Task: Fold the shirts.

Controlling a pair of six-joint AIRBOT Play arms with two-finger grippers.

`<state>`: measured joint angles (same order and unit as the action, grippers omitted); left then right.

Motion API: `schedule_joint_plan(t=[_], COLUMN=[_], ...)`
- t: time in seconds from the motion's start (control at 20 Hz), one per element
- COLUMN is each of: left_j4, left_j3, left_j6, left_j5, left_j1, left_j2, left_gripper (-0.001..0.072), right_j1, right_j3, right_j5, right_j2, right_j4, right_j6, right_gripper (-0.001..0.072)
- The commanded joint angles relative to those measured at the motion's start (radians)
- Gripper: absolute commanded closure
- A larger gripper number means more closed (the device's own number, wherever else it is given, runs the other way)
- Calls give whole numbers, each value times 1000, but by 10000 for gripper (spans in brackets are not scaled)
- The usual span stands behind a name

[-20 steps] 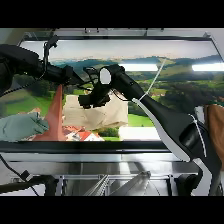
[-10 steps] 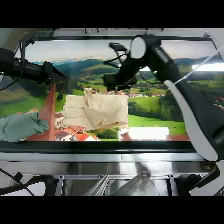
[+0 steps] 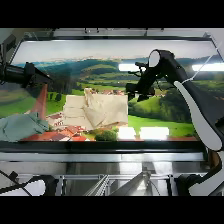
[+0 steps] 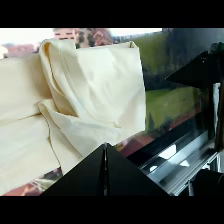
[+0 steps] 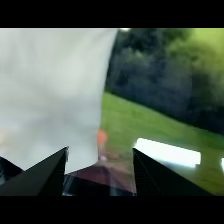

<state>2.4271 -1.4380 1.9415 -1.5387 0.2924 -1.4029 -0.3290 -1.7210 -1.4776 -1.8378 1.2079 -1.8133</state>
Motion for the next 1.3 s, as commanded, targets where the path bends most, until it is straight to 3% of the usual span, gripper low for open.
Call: schedule_joint_plan(t=[0.0, 0.1, 0.25, 0.45, 0.5, 0.55, 0.6, 0.65, 0.75, 0.9, 1.1, 1.25], left_j4=[1, 2, 2, 3, 3, 3, 3, 3, 3, 3, 2, 2], left_j3=[0, 0, 0, 0, 0, 0, 0, 0, 0, 0, 0, 0], left_j6=[0, 0, -1, -1, -1, -1, -2, -2, -1, -1, 0, 5], left_j5=[-10, -10, -10, -11, -15, -17, -18, -18, -27, -27, -25, -23], left_j1=[18, 18, 18, 18, 18, 18, 17, 17, 17, 16, 11, -10], left_j2=[0, 0, 0, 0, 0, 0, 0, 0, 0, 0, 0, 0], left_gripper=[687, 687, 687, 687, 687, 687, 687, 687, 687, 687, 688, 687], right_j1=[79, 89, 81, 53, 43, 35, 32, 32, 38, 64, 169, 276], right_j3=[170, 228, 239, 239, 239, 239, 239, 239, 238, 237, 96, -37], right_j5=[159, 230, 241, 240, 240, 238, 225, 200, 153, 110, -23, -3], right_j2=[-7, -27, -104, -212, -232, -248, -259, -262, -235, -99, 167, 317], right_j4=[-249, -363, -398, -670, -734, -792, -853, -913, -978, -968, -708, -446], right_j6=[108, 183, 192, 333, 374, 431, 473, 515, 577, 579, 356, 224], right_gripper=[4, 4, 4, 14, 229, 508, 649, 681, 683, 683, 683, 682])
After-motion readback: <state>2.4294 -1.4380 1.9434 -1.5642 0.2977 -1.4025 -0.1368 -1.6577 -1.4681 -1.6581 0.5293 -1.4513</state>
